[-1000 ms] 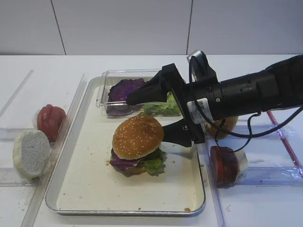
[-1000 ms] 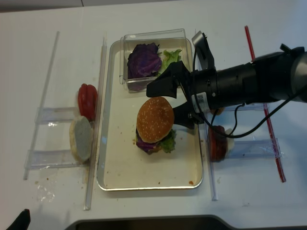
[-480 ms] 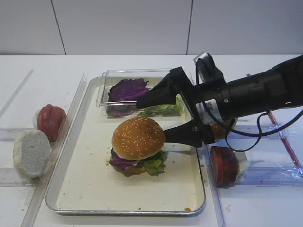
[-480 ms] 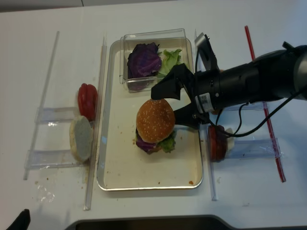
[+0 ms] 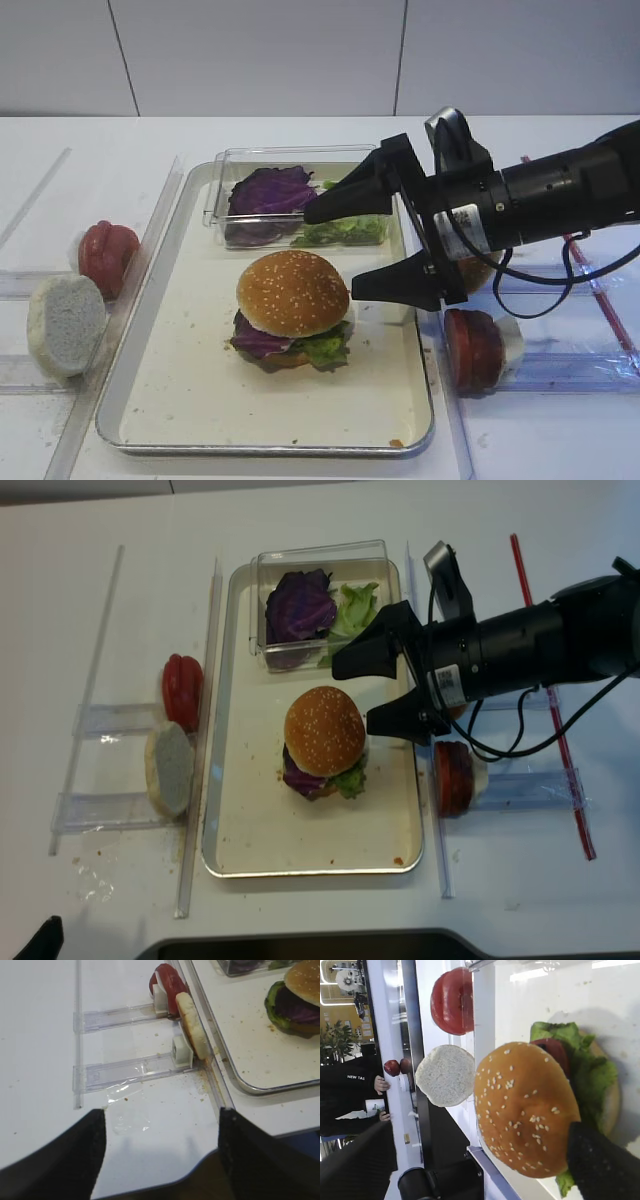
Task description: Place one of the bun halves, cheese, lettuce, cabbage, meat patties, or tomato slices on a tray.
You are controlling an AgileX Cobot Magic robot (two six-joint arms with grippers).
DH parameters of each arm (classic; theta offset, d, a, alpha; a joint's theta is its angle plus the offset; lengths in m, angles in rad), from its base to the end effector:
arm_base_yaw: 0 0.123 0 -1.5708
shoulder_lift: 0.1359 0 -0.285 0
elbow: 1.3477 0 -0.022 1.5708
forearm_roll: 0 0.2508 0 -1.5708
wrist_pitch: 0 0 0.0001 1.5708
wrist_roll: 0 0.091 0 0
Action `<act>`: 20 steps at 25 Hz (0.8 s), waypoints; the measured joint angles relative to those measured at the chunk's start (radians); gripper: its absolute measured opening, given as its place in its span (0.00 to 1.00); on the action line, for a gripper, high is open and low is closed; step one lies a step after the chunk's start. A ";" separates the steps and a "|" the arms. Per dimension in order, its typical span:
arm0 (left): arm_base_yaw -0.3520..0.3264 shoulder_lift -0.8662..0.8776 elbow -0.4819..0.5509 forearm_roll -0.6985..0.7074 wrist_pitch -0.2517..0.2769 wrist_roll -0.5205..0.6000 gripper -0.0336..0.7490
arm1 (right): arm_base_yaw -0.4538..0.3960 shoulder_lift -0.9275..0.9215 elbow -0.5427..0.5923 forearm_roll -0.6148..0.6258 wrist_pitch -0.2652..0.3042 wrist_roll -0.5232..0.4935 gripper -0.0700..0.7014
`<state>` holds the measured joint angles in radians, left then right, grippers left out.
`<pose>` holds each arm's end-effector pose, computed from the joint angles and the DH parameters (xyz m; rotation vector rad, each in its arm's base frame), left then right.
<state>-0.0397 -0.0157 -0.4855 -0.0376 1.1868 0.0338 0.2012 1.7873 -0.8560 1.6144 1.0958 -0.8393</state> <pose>-0.0115 -0.0027 0.2634 0.0844 2.1673 -0.0493 0.2892 0.1415 0.1890 0.1398 2.4536 1.7628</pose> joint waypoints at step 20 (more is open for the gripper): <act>0.000 0.000 0.000 0.000 0.000 0.000 0.60 | 0.000 0.000 0.000 -0.015 0.060 0.034 0.99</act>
<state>-0.0397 -0.0157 -0.4855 -0.0376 1.1868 0.0338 0.2012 1.7873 -0.8560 1.5995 1.1553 -0.8052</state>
